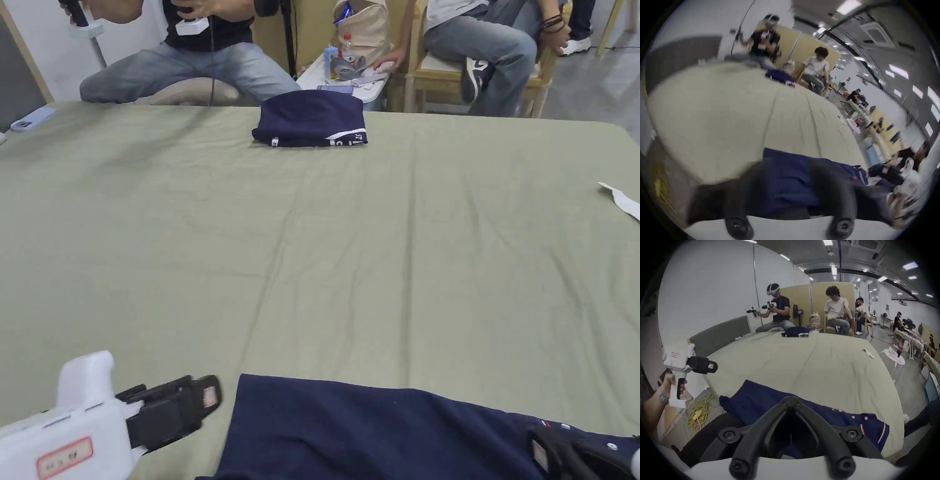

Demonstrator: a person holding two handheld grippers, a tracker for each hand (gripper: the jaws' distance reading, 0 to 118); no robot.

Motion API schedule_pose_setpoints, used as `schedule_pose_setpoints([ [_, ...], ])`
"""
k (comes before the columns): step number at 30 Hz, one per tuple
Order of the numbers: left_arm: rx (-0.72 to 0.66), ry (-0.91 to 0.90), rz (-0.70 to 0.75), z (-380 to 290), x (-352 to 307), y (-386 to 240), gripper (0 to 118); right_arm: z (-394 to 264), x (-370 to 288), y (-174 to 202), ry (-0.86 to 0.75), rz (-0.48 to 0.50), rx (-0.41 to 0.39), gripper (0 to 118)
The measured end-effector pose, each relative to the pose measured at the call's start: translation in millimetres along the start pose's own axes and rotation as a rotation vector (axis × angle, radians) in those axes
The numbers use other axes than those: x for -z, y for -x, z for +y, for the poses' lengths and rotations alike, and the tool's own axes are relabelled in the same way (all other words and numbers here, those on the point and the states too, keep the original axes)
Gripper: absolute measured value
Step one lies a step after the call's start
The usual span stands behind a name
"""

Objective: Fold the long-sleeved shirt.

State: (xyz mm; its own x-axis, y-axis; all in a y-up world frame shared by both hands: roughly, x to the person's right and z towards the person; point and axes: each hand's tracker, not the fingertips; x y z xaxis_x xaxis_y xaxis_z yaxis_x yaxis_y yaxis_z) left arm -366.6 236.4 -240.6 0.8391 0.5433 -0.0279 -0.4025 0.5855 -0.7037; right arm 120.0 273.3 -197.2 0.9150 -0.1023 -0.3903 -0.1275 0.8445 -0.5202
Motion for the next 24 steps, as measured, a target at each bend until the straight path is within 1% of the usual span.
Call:
schedule_pose_setpoints([
  [2, -0.094, 0.118, -0.099, 8.0, 35.7, 36.2, 116, -3.8, -0.6, -11.7, 0.024, -0.017, 0.054, 0],
  [5, -0.258, 0.281, -0.193, 12.9, 79.2, 75.6, 114, -10.2, -2.6, -26.3, 0.038, -0.039, 0.102, 0],
  [6, -0.279, 0.328, -0.177, 13.6, 91.4, 86.6, 114, -12.0, -2.9, -30.0, 0.05, -0.049, 0.115, 0],
  [7, -0.265, 0.329, -0.14, 14.1, 100.2, 94.0, 114, -14.0, -3.3, -32.7, 0.057, -0.059, 0.122, 0],
  [9, -0.268, 0.442, -0.208, 13.1, 120.4, 108.5, 115, -18.9, -3.6, -35.3, 0.075, -0.08, 0.127, 0],
  [11, -0.286, 0.489, -0.207, 9.4, 134.9, 111.6, 116, -22.8, -1.9, -38.1, 0.097, -0.092, 0.134, 0],
  [12, -0.274, 0.458, -0.23, 5.3, 130.9, 102.6, 118, -24.6, -0.8, -38.2, 0.106, -0.096, 0.136, 0],
  [13, -0.262, 0.434, -0.299, 10.0, 131.1, 97.9, 118, -25.9, 0.4, -38.1, 0.116, -0.098, 0.14, 0],
  [14, -0.255, 0.429, -0.323, 13.1, 135.2, 94.9, 118, -26.9, 2.1, -37.8, 0.124, -0.097, 0.143, 0],
  [16, -0.327, 0.467, -0.329, 3.8, 153.9, 101.8, 118, -28.1, 5.5, -35.8, 0.133, -0.09, 0.144, 1],
  [19, -0.308, 0.468, -0.4, 5.4, 165.8, 90.1, 118, -27.3, 12.5, -29.4, 0.144, -0.075, 0.132, 0],
  [22, -0.373, 0.508, -0.462, -2.8, 179.9, 73.0, 118, -26.1, 16.2, -23.7, 0.135, -0.04, 0.127, 1],
  [24, -0.366, 0.511, -0.474, -6.7, 185.6, 70.9, 118, -25.0, 18.8, -20.1, 0.139, -0.027, 0.121, 0],
])
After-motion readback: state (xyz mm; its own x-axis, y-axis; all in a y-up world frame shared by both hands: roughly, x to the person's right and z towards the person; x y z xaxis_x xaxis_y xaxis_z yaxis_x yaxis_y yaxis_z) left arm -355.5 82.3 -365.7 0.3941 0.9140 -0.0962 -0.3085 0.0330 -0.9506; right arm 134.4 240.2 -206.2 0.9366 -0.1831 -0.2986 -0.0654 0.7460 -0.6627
